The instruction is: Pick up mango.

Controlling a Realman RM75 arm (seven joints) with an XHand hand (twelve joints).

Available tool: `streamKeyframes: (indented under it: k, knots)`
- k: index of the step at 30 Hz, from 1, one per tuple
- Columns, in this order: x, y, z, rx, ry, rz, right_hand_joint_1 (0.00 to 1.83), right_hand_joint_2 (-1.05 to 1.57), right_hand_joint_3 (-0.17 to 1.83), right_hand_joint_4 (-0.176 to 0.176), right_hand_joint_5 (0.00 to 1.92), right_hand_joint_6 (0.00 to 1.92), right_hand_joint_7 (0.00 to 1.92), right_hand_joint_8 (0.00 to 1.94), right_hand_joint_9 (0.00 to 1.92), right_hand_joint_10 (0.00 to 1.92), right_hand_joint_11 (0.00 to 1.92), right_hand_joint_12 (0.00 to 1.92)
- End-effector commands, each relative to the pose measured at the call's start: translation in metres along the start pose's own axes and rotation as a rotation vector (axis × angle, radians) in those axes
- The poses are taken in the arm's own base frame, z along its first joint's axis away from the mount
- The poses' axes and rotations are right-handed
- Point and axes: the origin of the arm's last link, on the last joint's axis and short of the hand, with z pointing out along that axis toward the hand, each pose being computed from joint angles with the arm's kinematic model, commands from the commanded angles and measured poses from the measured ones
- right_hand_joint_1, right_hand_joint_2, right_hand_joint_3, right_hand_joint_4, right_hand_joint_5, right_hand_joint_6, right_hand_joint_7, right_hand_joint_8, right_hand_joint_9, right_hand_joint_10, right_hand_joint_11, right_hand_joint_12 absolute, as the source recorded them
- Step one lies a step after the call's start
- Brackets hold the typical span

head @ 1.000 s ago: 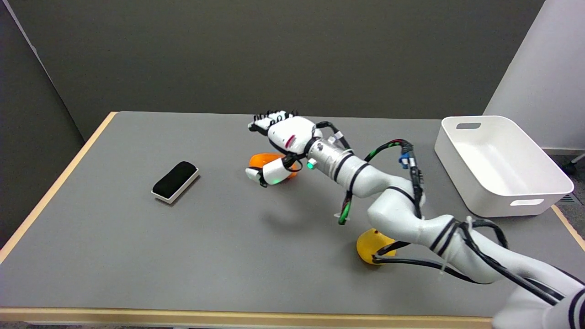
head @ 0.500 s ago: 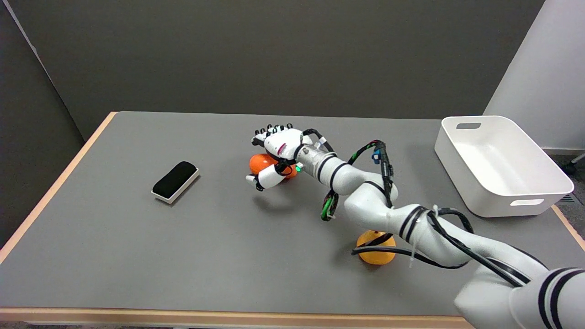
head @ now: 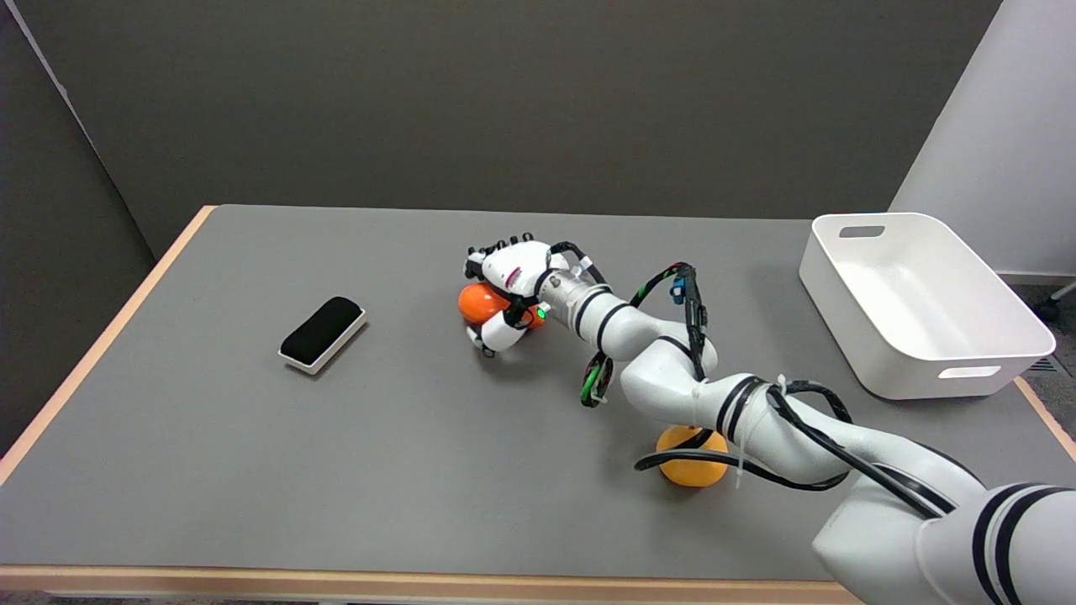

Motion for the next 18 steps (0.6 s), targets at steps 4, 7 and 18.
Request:
streamKeyframes:
  k: [4, 7, 18]
  knots:
    - [-0.007, -0.004, -0.003, 0.023, 0.070, -0.035, 1.33, 1.03, 0.35, -0.080, 0.48, 0.99, 0.80, 1.36, 0.72, 1.31, 0.67, 1.76]
    - [-0.006, -0.005, -0.005, 0.026, 0.076, -0.064, 1.22, 1.20, 0.14, -0.150, 0.48, 1.40, 0.83, 1.39, 0.78, 1.29, 0.71, 1.72]
    - [0.033, 0.007, -0.013, 0.022, 0.208, -0.068, 1.19, 1.22, 0.13, -0.176, 0.52, 1.52, 0.85, 1.39, 0.85, 1.32, 0.91, 1.92]
